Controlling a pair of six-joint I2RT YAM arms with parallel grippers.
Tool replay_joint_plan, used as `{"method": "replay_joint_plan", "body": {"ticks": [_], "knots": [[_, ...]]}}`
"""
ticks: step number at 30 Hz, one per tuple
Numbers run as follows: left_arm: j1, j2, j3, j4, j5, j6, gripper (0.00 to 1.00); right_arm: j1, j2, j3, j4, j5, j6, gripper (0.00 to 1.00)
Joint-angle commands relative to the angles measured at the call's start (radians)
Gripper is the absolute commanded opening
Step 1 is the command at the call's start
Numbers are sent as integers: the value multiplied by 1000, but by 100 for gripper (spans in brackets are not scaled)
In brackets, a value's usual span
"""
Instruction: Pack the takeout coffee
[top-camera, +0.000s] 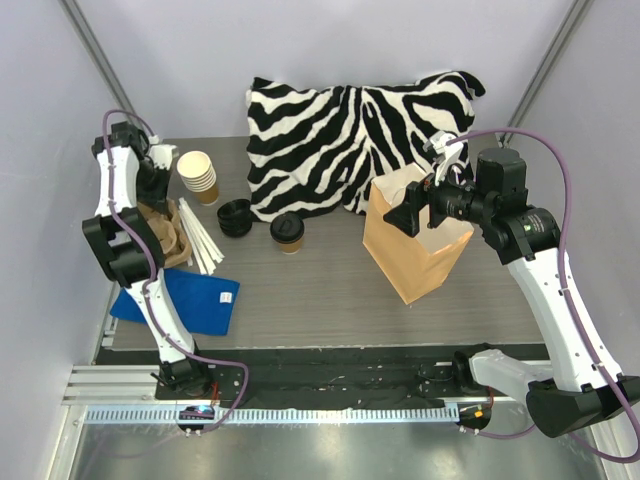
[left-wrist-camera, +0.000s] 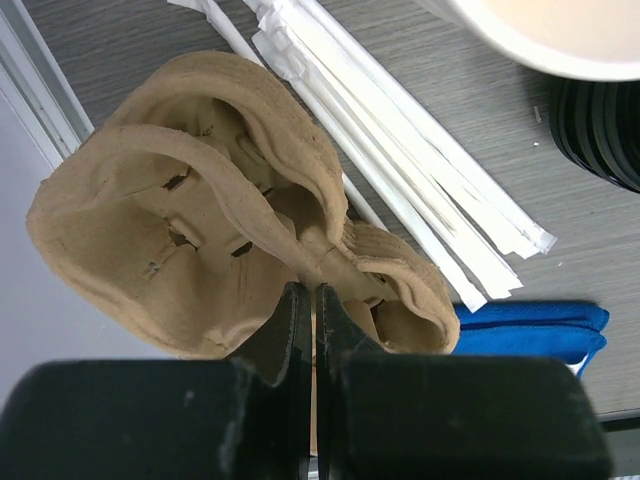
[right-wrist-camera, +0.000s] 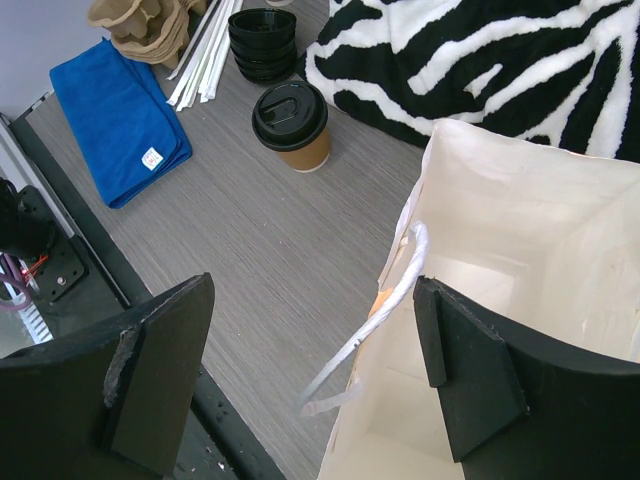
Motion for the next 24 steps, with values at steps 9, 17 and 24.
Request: {"method": "replay_joint_plan", "body": {"ticks": [9,17,24], "knots": [[-28,-230,-23,-76,27,-35,0,5,-9,46,37,-6,12,89],[-87,-395,-247,-26,76,-187,0,5,-14,40,38,-6,12,89],[-298,-607,-491,98,24,-287,0,5,-23,34,37,4,10,89]]}}
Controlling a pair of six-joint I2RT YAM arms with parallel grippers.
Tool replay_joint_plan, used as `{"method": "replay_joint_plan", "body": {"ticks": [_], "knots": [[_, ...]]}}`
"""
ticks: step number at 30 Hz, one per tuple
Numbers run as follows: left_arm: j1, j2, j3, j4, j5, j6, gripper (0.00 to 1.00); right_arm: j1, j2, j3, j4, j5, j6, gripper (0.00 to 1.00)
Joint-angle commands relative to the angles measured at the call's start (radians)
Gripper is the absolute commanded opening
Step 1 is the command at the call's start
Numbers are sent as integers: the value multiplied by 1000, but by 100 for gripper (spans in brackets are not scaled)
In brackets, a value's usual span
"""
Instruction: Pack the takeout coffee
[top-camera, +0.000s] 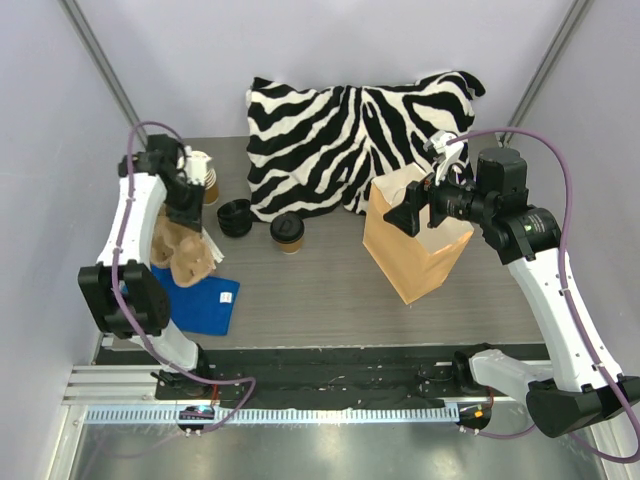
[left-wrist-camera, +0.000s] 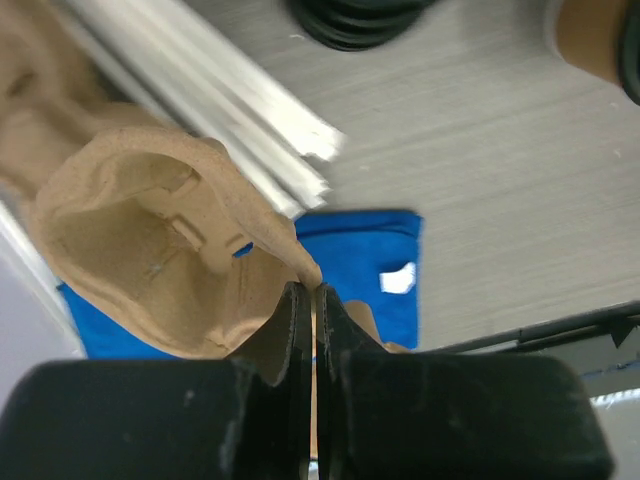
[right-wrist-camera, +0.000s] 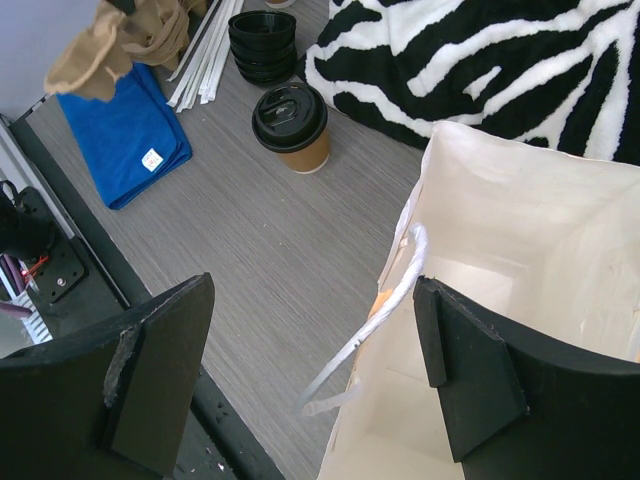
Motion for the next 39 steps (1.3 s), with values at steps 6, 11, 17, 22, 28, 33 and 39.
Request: {"method": "replay_joint_plan", "body": {"ticks": [6,11,17,22,28,33,39], "knots": [[-311,-237,-244,95,-32,-209,0,4,-29,21,35,7,13,89],[-459,-244,-310,120,2,-366,0,5,-23,26,43,7,24,89],[-647,-260,-423,283,-130,-537,0,-2,-26,20,43,24,22,89],[-734,-212,-494,363,-176,-635,0,-13,-23,32,49,43,27,89],[-741,-85,-453,374,-164,-670,3,-42,-11,56,92,50,84,90],[-741,-49,-367,322,-73,-597,31,-71,-1,104,89,37,111,90],[-693,-175,-307,230,66,-384,88,-107,11,171,78,24,96,93]]}}
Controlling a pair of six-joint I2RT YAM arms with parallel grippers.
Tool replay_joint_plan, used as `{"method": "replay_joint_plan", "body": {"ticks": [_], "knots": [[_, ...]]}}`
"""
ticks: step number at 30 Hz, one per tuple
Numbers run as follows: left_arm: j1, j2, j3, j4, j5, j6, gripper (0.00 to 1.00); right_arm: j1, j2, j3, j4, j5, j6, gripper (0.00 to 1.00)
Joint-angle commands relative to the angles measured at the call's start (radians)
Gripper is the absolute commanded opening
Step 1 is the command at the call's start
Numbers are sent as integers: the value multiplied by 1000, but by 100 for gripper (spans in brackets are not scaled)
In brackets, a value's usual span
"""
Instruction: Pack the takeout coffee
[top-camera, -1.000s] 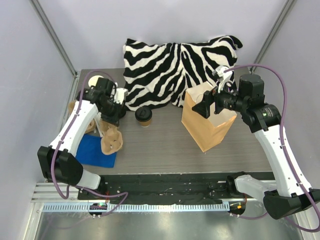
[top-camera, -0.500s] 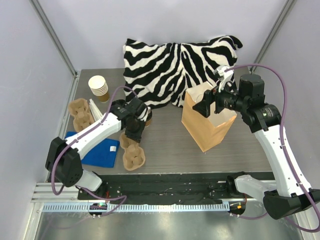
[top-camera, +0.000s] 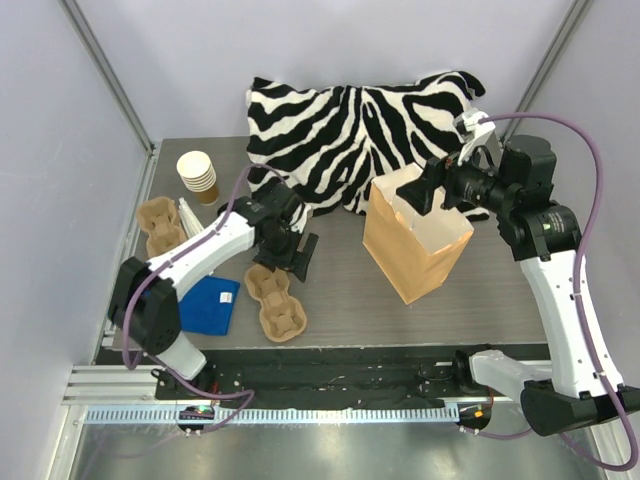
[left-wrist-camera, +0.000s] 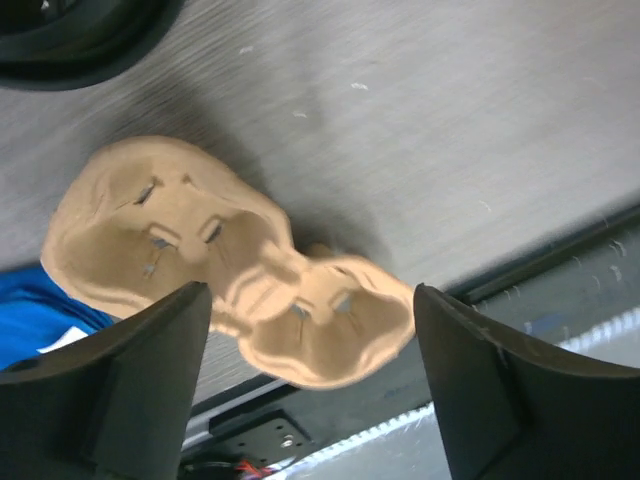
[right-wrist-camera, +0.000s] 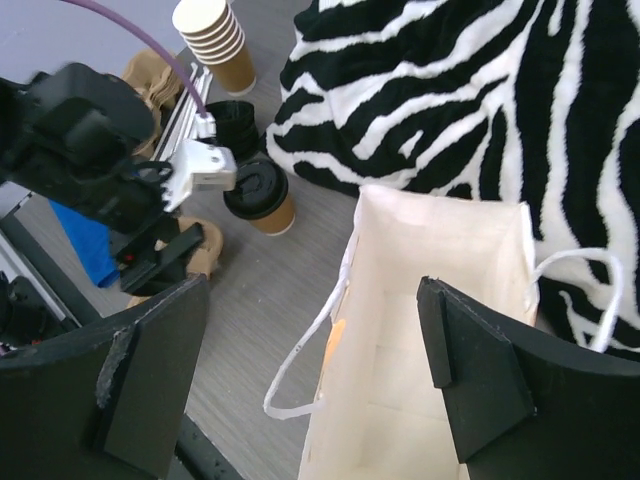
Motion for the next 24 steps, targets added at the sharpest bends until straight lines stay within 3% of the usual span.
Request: {"method": "replay_joint_plan", "body": {"ticks": [1,2,3,7,13,20,24], "knots": [[72,-139,82,-105,202,203,88,-23,28,92,32,-8,-44,94],[107,-151,89,-117,327,238,89,-23,41,104,14,-3,-70,95],[188,-165,89,-122,386,277,89,-25,55,141,4,4,-131,96],[340,-188,95,-172,598,335,90,-42,186,299,-58,40,-287,99],[385,-249,44,-144,642,328,91,-79,416,549,-152,46,-642,98],[390,-260,49,-128,670,317,90,-77,606,722,-491,-29,-1091,96],[394,-243,49,-118,694,317,89,-42,660,751,-618,-9,-1250,95]]}}
